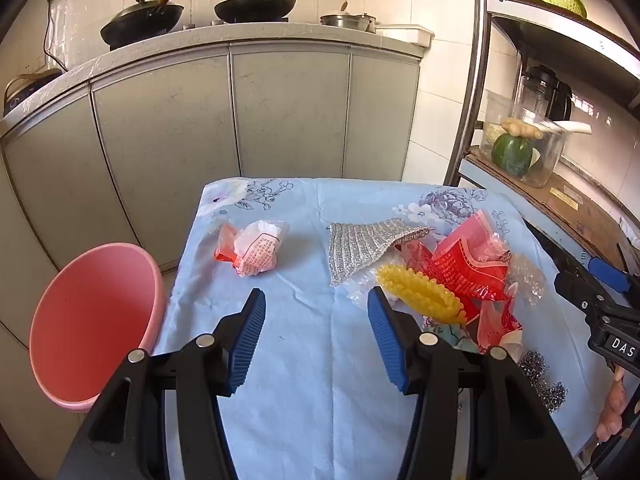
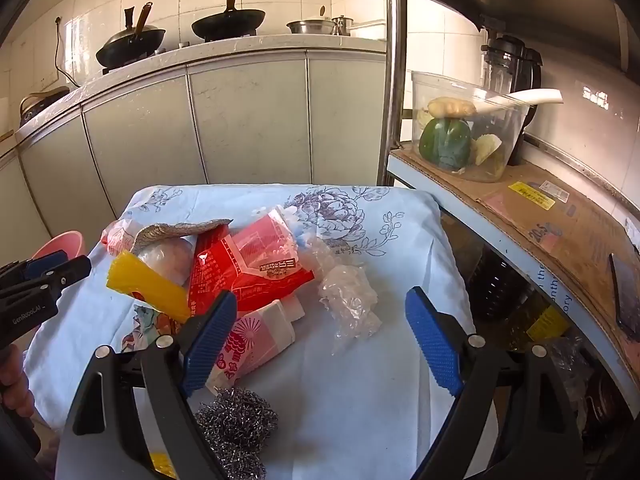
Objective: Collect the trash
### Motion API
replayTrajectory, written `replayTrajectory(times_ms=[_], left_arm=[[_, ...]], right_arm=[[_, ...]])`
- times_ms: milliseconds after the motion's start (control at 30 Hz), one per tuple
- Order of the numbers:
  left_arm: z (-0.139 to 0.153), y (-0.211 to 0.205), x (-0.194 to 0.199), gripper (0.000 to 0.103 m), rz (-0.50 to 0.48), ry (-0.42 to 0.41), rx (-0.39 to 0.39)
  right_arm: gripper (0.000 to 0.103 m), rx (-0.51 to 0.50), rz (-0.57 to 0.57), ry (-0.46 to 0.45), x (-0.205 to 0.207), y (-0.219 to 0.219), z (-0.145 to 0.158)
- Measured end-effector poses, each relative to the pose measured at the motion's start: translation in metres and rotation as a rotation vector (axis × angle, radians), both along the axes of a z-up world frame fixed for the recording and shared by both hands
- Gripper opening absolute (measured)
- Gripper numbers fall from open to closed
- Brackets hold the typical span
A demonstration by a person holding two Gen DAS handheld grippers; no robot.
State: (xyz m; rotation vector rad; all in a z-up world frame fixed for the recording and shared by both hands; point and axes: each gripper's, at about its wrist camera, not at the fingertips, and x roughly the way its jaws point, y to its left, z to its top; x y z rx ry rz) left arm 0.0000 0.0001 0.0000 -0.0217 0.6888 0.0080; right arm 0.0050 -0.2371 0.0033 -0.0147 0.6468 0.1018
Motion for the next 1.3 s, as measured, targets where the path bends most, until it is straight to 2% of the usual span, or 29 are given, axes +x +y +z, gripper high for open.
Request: replayTrajectory(times_ms=[1300], left_arm=[[0.0085, 0.0062, -0.006, 0.053, 0.007, -0.009, -0.015]], right_arm=[[0.087, -0.004, 0.003, -0.003, -0.0036, 0.0051, 0.001]])
